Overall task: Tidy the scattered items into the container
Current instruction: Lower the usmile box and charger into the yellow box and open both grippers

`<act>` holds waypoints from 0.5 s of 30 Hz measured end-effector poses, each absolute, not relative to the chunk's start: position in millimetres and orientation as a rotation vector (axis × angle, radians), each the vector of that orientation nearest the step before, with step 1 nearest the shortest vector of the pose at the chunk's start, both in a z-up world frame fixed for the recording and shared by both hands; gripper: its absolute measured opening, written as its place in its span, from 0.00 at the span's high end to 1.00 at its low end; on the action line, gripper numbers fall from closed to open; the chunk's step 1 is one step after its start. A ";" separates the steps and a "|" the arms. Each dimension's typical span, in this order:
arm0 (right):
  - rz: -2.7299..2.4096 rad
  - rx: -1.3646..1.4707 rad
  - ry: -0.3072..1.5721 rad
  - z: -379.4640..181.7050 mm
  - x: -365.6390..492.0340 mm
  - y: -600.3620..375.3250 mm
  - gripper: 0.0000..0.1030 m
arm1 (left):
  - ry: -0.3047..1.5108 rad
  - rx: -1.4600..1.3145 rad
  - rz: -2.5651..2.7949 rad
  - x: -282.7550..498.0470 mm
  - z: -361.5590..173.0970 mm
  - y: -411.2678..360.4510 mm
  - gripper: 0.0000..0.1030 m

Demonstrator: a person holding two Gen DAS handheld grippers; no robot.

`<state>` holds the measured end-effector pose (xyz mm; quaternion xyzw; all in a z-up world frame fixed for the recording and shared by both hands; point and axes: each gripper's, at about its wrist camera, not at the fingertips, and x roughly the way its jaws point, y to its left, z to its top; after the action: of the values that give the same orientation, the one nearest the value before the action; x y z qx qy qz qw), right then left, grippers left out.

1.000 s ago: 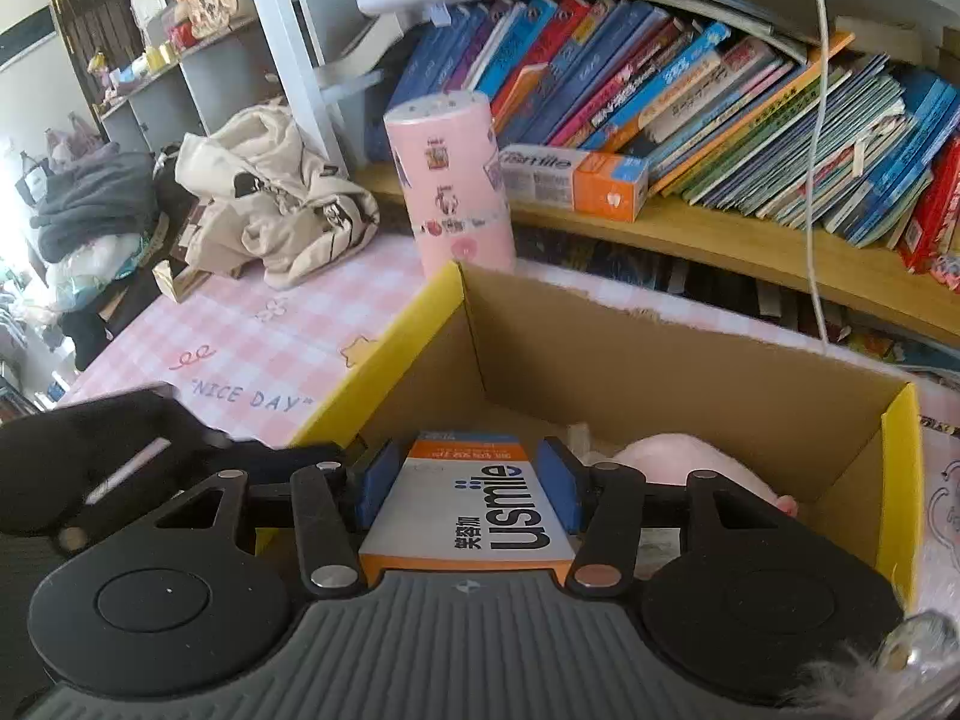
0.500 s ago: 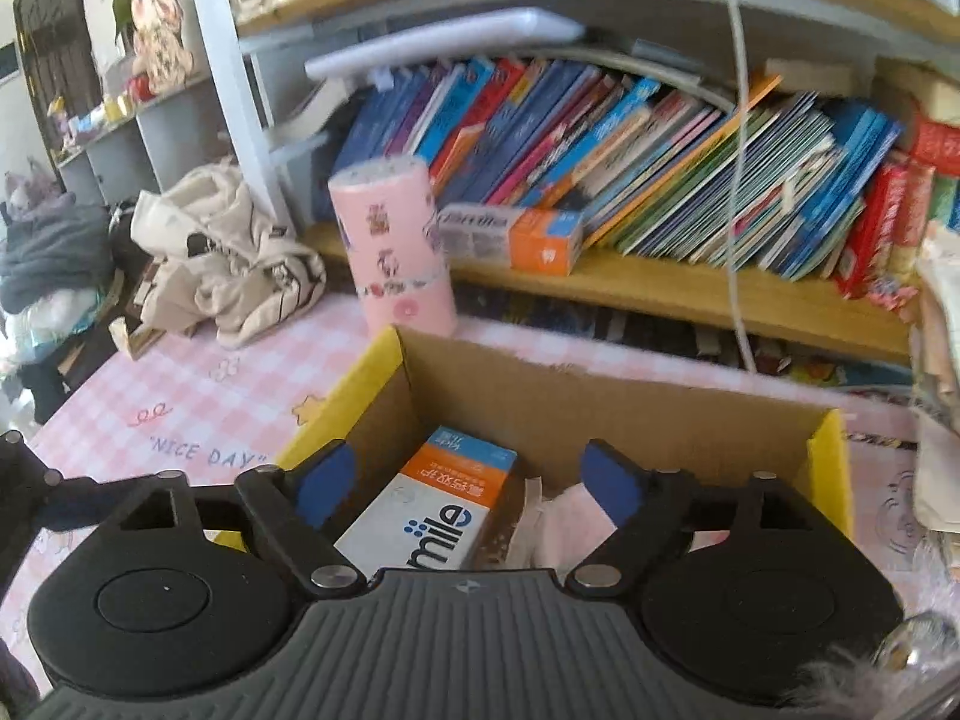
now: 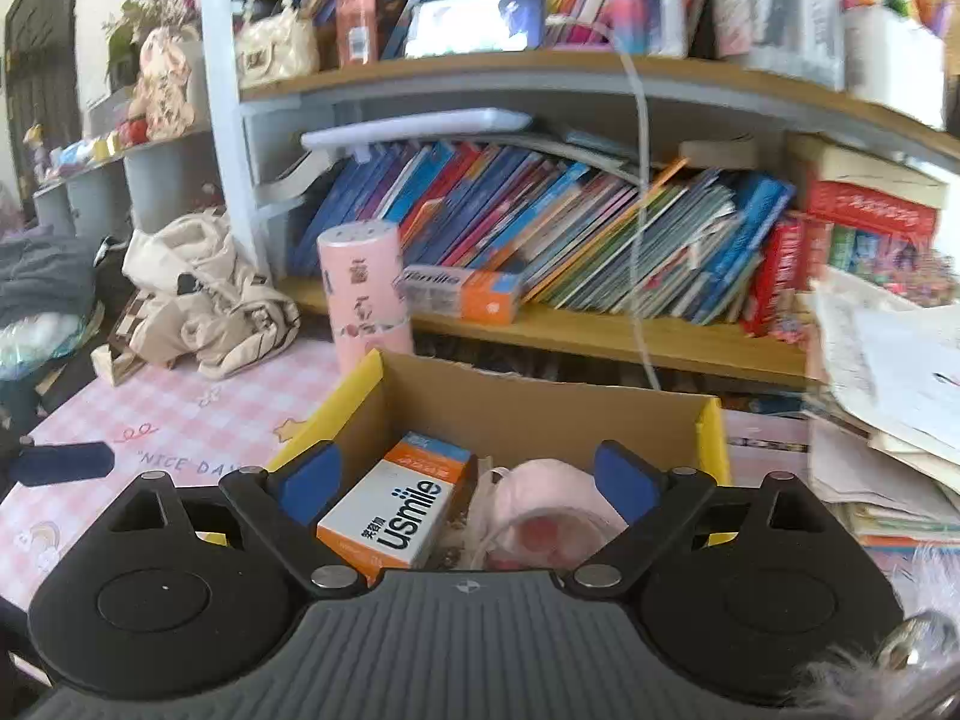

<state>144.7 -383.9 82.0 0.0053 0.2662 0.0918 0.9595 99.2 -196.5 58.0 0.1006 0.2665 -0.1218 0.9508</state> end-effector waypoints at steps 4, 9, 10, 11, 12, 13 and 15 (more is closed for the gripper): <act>0.133 0.024 0.506 86.1 118.5 -381.8 0.09 | 0.552 0.162 -0.248 91.2 57.5 -182.2 0.02; 0.088 0.018 0.517 81.8 90.0 -370.8 0.09 | 0.556 0.120 -0.242 80.7 58.1 -163.8 0.02; 0.080 0.011 0.525 79.9 85.1 -367.6 0.09 | 0.556 0.112 -0.244 78.2 57.4 -160.8 0.02; 0.071 0.007 0.530 78.0 80.5 -364.6 0.09 | 0.557 0.106 -0.246 75.7 56.7 -157.2 0.02; 0.060 0.005 0.535 75.9 75.8 -362.1 0.09 | 0.558 0.104 -0.249 73.3 55.9 -154.4 0.02; 0.049 0.004 0.540 73.4 70.7 -359.8 0.09 | 0.559 0.103 -0.251 71.0 54.9 -152.2 0.02; 0.025 0.003 0.554 68.3 62.2 -354.7 0.09 | 0.564 0.105 -0.257 66.5 52.8 -146.3 0.02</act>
<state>62.2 -354.7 68.3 0.0017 0.2733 0.0122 0.9619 66.5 -146.3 52.8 0.0515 0.2773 -0.1264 0.9510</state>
